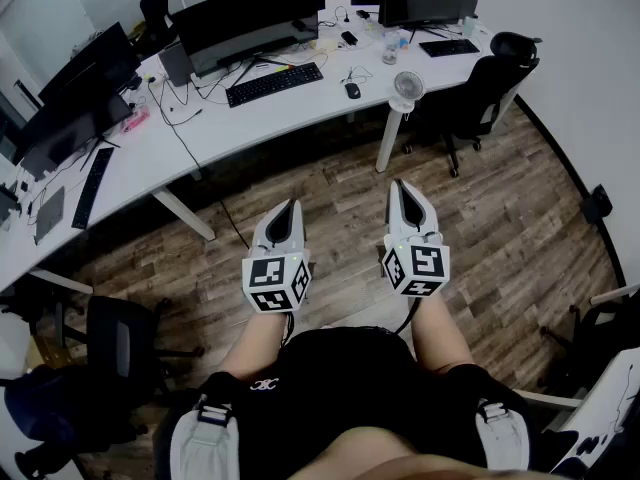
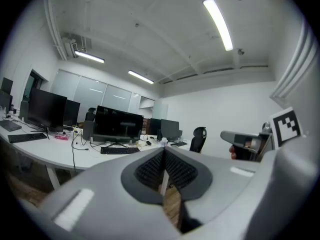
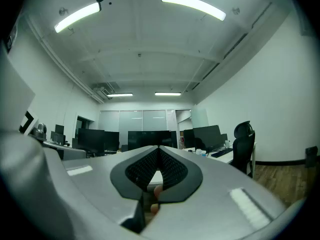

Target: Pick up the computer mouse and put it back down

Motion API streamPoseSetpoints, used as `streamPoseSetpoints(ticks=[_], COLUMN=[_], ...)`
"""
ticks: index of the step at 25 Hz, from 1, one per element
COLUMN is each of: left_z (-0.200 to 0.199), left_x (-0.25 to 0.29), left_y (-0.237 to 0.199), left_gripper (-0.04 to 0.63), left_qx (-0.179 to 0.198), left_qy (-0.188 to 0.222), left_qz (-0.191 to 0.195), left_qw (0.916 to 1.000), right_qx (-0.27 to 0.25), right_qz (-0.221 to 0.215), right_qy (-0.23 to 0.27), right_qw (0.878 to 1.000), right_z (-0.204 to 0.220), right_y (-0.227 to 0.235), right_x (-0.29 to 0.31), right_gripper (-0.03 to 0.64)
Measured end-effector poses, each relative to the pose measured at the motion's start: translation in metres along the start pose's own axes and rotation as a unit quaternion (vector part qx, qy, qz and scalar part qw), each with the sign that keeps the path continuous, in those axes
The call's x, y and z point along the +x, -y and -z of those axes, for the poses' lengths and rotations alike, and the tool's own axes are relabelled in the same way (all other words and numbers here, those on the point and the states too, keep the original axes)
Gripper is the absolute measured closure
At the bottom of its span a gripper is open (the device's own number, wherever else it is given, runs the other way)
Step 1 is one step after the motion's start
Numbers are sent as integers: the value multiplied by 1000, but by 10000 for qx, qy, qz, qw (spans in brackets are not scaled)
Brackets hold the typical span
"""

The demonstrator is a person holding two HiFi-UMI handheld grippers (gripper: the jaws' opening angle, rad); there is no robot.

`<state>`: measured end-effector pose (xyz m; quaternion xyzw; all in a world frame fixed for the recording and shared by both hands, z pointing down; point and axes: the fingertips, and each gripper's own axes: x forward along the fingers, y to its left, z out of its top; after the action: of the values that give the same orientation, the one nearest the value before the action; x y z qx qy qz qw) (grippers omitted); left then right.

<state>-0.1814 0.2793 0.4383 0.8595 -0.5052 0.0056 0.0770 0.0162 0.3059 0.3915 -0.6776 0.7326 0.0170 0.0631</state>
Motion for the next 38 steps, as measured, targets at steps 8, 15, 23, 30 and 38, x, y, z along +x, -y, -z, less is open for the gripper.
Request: streamPoseSetpoints(ticks=[8, 15, 23, 30, 38], left_z=[-7, -8, -11, -13, -9], left_x=[5, 8, 21, 66, 154], left_y=[5, -6, -15, -36, -46], left_gripper=[541, 541, 541, 541, 541], left_qx=[33, -43, 75, 54, 131], left_qy=[36, -3, 16, 85, -39], left_qz=[4, 114, 167, 23, -88], left_qw=[10000, 9999, 9998, 9999, 9999], right_qx=[95, 124, 148, 157, 254], right_qz=[-50, 87, 209, 231, 101], right_qy=[9, 28, 17, 200, 70], right_qw=[9999, 9999, 9997, 9994, 9996], right_z=[-2, -1, 7, 9, 32], right_y=[6, 0, 3, 24, 61], right_x=[2, 9, 20, 72, 155], right_gripper=[615, 615, 615, 615, 615])
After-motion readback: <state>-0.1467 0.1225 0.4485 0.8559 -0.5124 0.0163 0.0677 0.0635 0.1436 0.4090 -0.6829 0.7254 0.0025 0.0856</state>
